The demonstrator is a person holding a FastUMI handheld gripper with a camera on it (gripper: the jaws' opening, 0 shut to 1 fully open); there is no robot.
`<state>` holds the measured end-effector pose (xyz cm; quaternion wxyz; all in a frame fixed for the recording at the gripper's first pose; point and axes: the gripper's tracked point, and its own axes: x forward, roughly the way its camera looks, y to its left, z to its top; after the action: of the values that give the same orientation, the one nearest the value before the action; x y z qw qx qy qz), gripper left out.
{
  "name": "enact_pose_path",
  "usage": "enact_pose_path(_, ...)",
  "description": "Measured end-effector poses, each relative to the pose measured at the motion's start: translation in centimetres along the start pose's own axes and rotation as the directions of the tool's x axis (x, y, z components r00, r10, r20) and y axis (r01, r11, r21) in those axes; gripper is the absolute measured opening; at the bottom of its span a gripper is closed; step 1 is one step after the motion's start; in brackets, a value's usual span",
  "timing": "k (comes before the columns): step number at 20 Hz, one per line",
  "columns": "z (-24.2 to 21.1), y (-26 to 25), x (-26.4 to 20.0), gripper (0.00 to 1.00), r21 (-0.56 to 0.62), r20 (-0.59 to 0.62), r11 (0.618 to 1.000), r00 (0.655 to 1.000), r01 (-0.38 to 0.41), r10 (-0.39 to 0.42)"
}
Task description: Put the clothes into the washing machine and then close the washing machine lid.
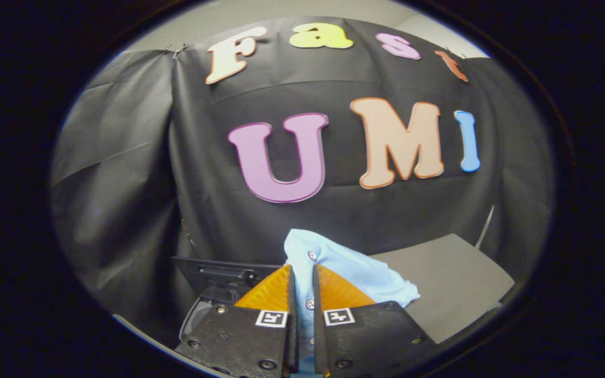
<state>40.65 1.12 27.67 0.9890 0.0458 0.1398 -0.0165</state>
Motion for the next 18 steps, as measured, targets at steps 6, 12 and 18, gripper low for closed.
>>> enact_pose_path(6,-3.3,7.7,3.8,0.11,-0.041,-0.072,0.991,0.99,-0.125,0.121)
enact_pose_path(12,-8.9,12.4,8.6,0.11,-0.113,-0.176,0.976,0.971,-0.185,0.164)
enact_pose_path(18,-13.0,15.0,12.4,0.11,-0.064,-0.22,0.974,0.955,-0.218,0.199)
